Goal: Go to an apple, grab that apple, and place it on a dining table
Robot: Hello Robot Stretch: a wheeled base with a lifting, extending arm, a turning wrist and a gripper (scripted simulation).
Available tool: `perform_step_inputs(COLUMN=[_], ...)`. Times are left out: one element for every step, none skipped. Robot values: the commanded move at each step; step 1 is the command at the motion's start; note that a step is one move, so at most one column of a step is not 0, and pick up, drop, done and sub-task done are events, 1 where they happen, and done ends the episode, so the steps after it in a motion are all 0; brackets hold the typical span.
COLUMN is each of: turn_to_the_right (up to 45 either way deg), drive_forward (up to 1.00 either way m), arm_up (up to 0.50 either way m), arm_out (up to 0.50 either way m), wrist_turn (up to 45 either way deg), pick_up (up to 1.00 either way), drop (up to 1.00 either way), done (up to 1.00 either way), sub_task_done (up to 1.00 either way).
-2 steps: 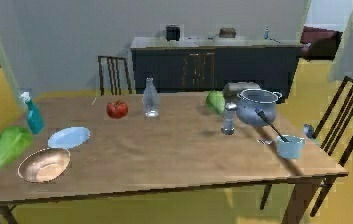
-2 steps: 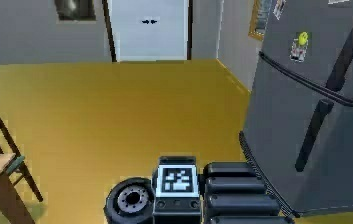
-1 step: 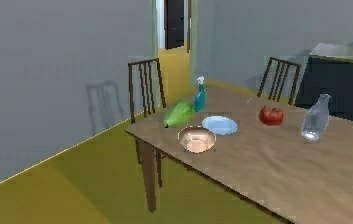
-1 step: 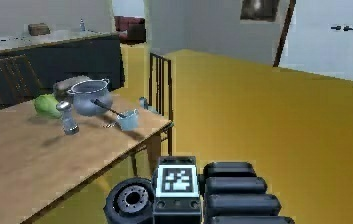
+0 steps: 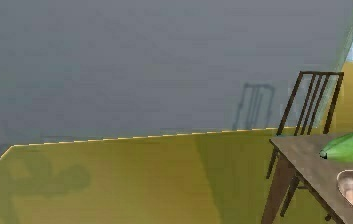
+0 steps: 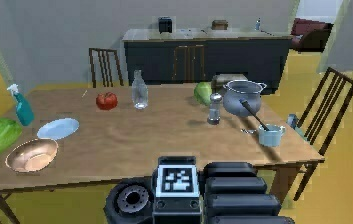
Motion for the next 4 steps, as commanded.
perform_step_inputs(turn_to_the_right=[-6.0, 0.0, 0.0, 0.0], drive_forward=[0.0, 0.0, 0.0, 0.0], arm_up=[0.0, 0.0, 0.0, 0.0], arm_out=[0.0, 0.48, 0.0, 0.0], wrist_turn=[0.0, 0.0, 45.0, 45.0], pick_up=[0.0, 0.0, 0.0, 0.0], drop=[0.0, 0.0, 0.0, 0.0], done=[0.0, 0.0, 0.0, 0.0], sub_task_done=[0.0, 0.0, 0.0, 0.0])
